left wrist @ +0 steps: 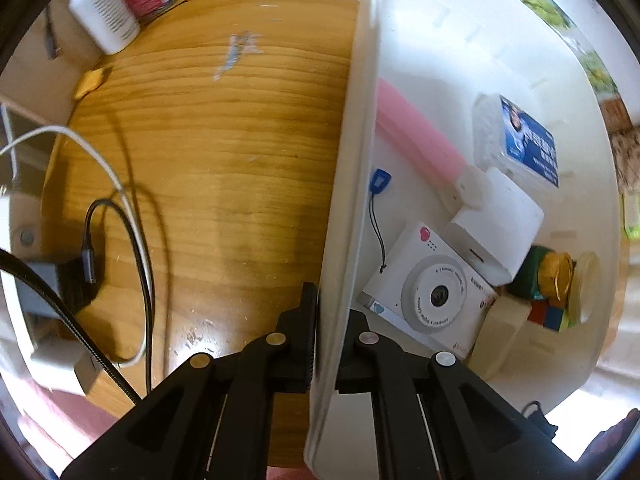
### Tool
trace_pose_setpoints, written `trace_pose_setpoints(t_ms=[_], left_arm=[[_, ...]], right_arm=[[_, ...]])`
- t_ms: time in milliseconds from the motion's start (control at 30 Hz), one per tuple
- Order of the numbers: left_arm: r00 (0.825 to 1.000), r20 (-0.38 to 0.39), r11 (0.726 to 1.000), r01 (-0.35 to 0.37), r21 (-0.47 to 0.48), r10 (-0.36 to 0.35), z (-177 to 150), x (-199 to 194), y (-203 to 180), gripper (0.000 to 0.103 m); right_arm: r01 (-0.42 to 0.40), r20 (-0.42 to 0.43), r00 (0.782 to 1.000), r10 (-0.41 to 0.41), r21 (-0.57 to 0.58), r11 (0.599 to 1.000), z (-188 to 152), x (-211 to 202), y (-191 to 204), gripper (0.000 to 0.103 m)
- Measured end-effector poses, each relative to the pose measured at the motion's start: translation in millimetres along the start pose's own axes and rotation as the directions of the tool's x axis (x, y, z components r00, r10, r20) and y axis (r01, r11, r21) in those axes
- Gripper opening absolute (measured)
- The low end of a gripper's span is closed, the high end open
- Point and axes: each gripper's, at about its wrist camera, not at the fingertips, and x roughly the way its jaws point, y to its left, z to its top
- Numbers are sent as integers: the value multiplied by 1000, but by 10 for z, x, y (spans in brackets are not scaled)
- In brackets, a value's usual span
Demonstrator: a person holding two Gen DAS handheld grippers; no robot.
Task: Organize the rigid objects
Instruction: 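Move the right gripper to the clear plastic box and grasp it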
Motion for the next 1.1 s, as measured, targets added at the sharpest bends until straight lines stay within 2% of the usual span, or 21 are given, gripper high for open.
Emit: trace_pose_setpoints(t_ms=[300,633,833,1000,1100], left_arm=[[998,23,986,-59,-158,63,-104,-42,-2,14],[994,43,938,-84,-335,104,-278,-61,87,21],[989,25,921,-128,-368,148,-263,-82,83,27],[988,-2,917,-147,-370,157,-229,-172,54,27],[983,-20,922,-178,-344,182,-99,-78,-23,28]], right_arm=[[-14,-16,1000,13,-92,996,129,94,-445,80],[-23,-16,1000,21,-214,977,365,548,-993,80],[-41,-53,998,28,-258,965,510,1045,-1305,80],[-41,-87,996,19,-256,966,593,1416,-1467,80],[-64,-108,993,37,-250,966,644,1571,-1518,80]])
